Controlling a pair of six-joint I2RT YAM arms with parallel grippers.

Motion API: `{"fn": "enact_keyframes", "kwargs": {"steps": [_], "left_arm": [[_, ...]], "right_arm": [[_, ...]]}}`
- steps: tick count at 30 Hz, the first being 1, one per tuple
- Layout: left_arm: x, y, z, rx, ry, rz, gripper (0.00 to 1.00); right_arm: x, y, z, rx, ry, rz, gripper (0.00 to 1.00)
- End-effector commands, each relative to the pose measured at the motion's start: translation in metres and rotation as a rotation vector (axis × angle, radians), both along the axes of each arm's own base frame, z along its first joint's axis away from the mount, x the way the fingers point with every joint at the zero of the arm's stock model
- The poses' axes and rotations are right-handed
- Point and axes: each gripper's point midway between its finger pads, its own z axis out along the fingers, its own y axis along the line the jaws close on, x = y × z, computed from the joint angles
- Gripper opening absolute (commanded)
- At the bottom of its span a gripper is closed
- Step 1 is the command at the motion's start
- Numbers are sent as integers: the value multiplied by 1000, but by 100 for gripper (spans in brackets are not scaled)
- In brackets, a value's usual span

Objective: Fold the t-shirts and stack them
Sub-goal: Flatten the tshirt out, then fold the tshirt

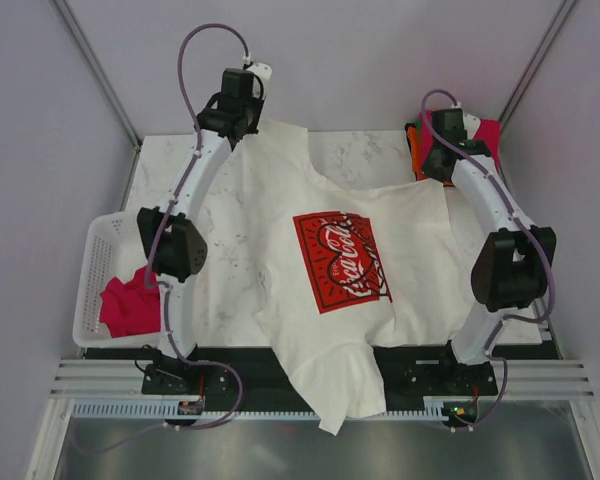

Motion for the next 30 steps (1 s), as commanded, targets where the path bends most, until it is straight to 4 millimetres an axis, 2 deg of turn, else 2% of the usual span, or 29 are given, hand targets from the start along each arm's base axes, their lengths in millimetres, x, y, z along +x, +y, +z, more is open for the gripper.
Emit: {"fn": "enact_keyframes", "kwargs": {"steps": [1, 2, 3, 4, 6, 7, 8, 9, 10, 11, 12, 13, 14, 15, 16, 17, 18, 19, 20, 21, 22, 23, 25, 26, 29, 30], "left_arm": [[4, -4, -53, -252, 225, 90, 50], [1, -12, -59, -289, 251, 75, 66], [-3, -13, -57, -325, 256, 101, 94], [-8, -13, -66, -331, 282, 117, 100], [-18, -17, -67, -357, 307, 114, 100], [-30, -16, -66, -352, 318, 117, 100], [-38, -17, -62, -346, 317, 126, 100], [-47, -16, -61, -343, 322, 131, 100], [-65, -11, -59, -339, 334, 144, 100], [-75, -14, -61, -358, 349, 151, 100], [-86, -14, -65, -360, 367, 153, 99], [-103, -10, -86, -347, 422, 172, 99], [-116, -10, -78, -376, 411, 179, 99], [-125, -11, -80, -394, 413, 178, 98], [-144, -8, -109, -386, 481, 195, 98], [-157, -12, -102, -442, 480, 186, 97], [-163, -16, -106, -473, 480, 180, 96], [-183, -13, -138, -469, 550, 206, 95], [-197, -28, -142, -519, 580, 175, 95], [-210, -34, -144, -541, 587, 157, 94], [-225, -37, -167, -544, 622, 148, 94], [-237, -49, -175, -558, 652, 130, 94], [-252, -51, -202, -557, 700, 135, 94], [-256, -54, -208, -573, 725, 134, 95], [-256, -47, -239, -524, 770, 181, 95], [-255, -42, -240, -512, 764, 191, 95]], "right_arm": [[11, -9, 7, -35, -3, -50, 56], [10, -8, 5, -36, 9, -41, 76], [9, -8, 4, -35, 15, -33, 92], [5, -8, 7, -44, 12, -22, 98], [-4, -7, 4, -41, 28, -6, 98], [-10, -6, 14, -37, 5, 2, 98], [-18, -4, 7, -34, 21, 10, 98], [-25, 1, 19, -21, -10, 28, 98], [-30, 6, 19, -11, -16, 44, 98], [-37, 12, 7, 1, -3, 65, 98], [-43, 18, 5, 22, -4, 89, 98], [-49, 35, 7, 66, -18, 143, 98], [-56, 46, -9, 95, 7, 179, 98], [-61, 55, -17, 129, 20, 204, 98], [-68, 74, -23, 187, 34, 267, 98], [-77, 83, -41, 214, 69, 289, 98], [-84, 98, -49, 239, 86, 319, 98], [-91, 105, -57, 245, 104, 336, 98], [-100, 112, -72, 249, 132, 347, 98], [-109, 124, -79, 255, 149, 371, 98], [-114, 129, -85, 257, 163, 380, 98], [-122, 133, -97, 260, 184, 385, 98], [-128, 138, -109, 268, 208, 383, 98], [-131, 143, -116, 292, 220, 397, 98], [-132, 150, -137, 313, 282, 407, 98], [-132, 151, -143, 316, 298, 407, 98]]}}
